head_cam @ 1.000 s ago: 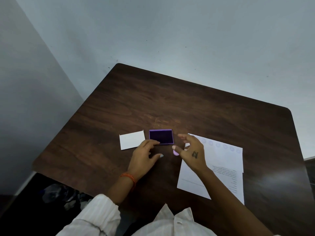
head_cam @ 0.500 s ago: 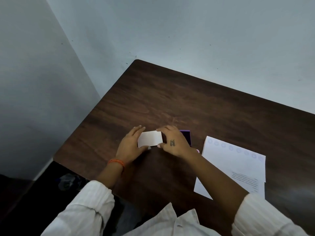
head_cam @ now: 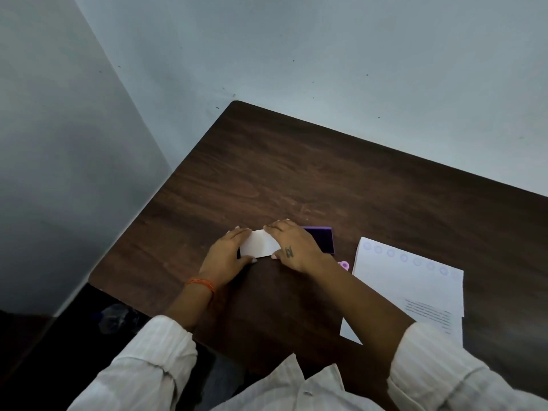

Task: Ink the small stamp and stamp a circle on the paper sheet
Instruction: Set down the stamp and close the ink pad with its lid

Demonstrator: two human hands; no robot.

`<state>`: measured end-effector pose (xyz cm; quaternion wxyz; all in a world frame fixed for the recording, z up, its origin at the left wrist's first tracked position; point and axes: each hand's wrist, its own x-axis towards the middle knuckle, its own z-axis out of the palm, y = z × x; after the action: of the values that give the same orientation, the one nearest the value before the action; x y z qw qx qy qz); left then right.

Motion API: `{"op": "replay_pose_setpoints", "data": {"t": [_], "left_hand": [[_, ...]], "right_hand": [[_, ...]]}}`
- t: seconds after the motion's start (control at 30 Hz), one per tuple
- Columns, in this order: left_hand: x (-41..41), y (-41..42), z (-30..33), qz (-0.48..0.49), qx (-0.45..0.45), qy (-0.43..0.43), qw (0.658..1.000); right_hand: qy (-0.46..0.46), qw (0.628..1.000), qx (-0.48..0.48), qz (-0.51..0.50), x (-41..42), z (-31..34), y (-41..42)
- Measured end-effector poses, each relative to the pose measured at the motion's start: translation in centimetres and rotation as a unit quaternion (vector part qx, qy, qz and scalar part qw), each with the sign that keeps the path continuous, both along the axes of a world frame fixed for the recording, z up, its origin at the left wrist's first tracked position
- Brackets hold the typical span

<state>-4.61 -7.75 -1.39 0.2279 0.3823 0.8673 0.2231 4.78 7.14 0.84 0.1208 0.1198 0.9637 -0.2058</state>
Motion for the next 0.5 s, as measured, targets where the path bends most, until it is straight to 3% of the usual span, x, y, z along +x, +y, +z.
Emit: {"op": "replay_pose_setpoints", "data": {"t": [0.2, 0.5], "left_hand": [[0.6, 2.2, 2.3, -0.028, 0.036, 0.025, 0.999], [3.2, 7.5, 3.3, -0.099, 0.002, 0.016, 0.995]], "right_hand": [[0.060, 0.997, -0.022, -0.041, 2.0, 1.2, 2.5], [0.034, 0.991, -0.021, -0.126, 6.3, 1.3, 6.6]]}}
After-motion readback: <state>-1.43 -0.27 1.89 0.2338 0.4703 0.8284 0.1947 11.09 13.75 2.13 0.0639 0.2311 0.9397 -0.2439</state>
